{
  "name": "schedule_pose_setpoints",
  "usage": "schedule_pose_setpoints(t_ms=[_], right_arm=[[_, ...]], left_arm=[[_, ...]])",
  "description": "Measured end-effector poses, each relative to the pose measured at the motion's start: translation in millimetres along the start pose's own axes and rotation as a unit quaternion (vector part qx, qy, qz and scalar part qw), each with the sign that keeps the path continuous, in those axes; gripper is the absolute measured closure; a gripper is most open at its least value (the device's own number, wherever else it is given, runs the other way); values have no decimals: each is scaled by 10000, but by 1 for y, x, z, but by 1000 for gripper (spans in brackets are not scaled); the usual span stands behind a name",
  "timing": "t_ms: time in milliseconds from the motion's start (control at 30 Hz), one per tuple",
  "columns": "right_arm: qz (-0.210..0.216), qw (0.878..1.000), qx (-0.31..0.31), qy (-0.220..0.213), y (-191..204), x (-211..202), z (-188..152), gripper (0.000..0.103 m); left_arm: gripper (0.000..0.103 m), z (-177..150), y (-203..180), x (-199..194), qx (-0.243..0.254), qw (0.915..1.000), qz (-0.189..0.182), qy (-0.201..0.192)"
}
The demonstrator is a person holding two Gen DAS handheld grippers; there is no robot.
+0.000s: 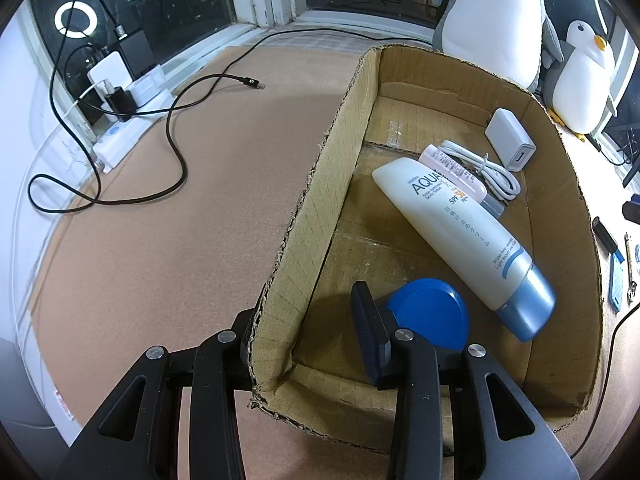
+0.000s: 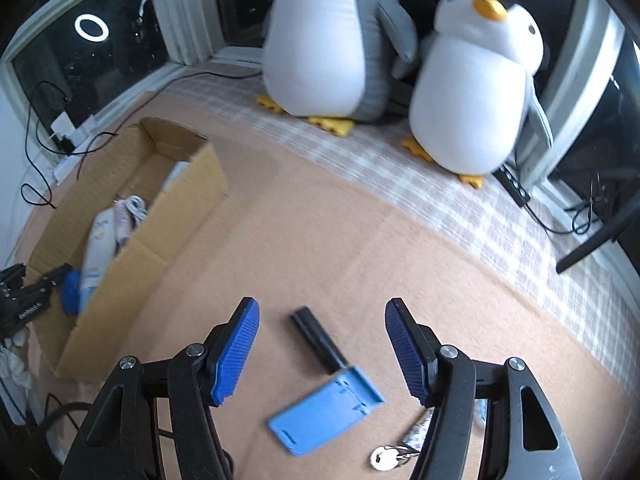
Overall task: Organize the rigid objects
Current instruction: 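Move the right tool to the black cylinder and grasp it, then carry the black cylinder into the box and open the right tool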
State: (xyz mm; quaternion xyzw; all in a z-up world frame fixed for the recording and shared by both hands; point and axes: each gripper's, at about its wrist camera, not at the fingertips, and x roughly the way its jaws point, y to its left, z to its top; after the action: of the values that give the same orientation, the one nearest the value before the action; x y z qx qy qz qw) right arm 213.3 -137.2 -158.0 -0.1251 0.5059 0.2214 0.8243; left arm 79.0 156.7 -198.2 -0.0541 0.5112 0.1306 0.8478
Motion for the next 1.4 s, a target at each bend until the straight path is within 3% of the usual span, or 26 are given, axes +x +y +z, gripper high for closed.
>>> schedule_pose_setpoints(t_ms=[533, 600, 933, 1100, 1400], right_arm=[[-9, 9971, -558, 515, 9, 35, -14, 42], [12, 9968, -583, 553, 10, 39, -13, 48], [258, 9963, -388, 719, 4, 54, -8, 60], [236, 9965, -313, 742, -2, 53, -6, 88], [173, 9973, -244, 678, 0, 47, -12, 88]], left_arm=[[67, 0, -1, 0, 2, 10000, 8, 3], [67, 0, -1, 0, 5, 10000, 8, 4], [67, 0, -2, 0, 4, 10000, 9, 1], [67, 0, -2, 1, 3, 10000, 10, 1], [67, 0, -2, 1, 3, 10000, 14, 2]])
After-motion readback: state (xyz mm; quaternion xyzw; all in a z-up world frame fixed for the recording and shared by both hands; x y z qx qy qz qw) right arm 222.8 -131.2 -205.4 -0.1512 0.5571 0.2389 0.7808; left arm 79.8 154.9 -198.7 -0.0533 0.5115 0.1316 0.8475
